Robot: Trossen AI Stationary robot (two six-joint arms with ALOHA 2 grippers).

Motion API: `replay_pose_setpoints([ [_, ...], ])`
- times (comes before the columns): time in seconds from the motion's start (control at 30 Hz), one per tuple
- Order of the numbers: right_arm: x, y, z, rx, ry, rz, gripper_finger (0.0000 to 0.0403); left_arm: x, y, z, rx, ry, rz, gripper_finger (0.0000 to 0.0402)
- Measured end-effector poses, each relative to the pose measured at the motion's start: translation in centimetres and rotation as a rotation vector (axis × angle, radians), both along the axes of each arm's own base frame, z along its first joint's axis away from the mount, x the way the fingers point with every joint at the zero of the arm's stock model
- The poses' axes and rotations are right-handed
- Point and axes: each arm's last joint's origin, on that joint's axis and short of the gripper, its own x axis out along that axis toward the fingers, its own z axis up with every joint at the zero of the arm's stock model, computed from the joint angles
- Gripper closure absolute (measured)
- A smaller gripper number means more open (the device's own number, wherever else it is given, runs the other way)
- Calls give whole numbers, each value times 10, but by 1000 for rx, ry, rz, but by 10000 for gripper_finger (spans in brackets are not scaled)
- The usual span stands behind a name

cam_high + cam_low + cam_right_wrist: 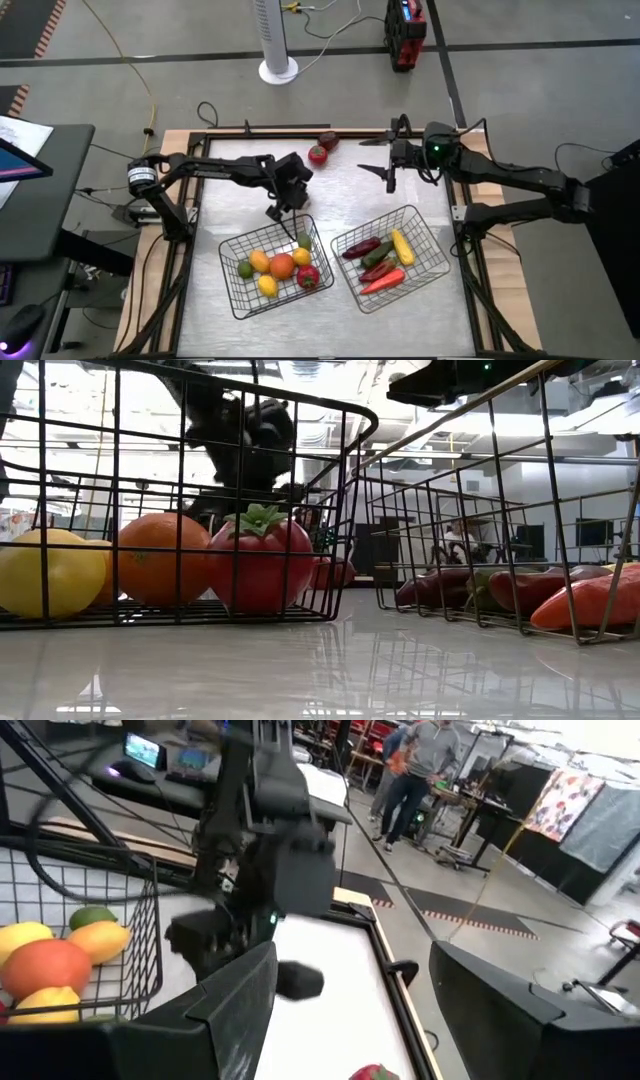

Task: Sort produce into baskets
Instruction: Put the white garlic into the gold wire basket

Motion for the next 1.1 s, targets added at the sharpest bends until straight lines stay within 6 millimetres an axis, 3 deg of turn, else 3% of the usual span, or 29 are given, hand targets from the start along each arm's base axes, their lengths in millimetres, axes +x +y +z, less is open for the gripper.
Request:
replay_pose_setpoints([
  [0.33,-35,-4,14,50,-8,-95,111,28,18,69,112,-143,46,233],
  [0.47,-44,-5,14,65,15,-121,111,41,15,90,40,-296,6,233],
  [0.63,-47,-10,11,90,32,-153,111,60,-4,108,-192,-527,-27,233],
  [0.87,-51,-16,10,130,34,-191,111,90,-45,99,-465,-591,-17,233],
  [1.1,-55,-14,12,148,28,-198,111,106,-83,70,-481,-507,46,228],
])
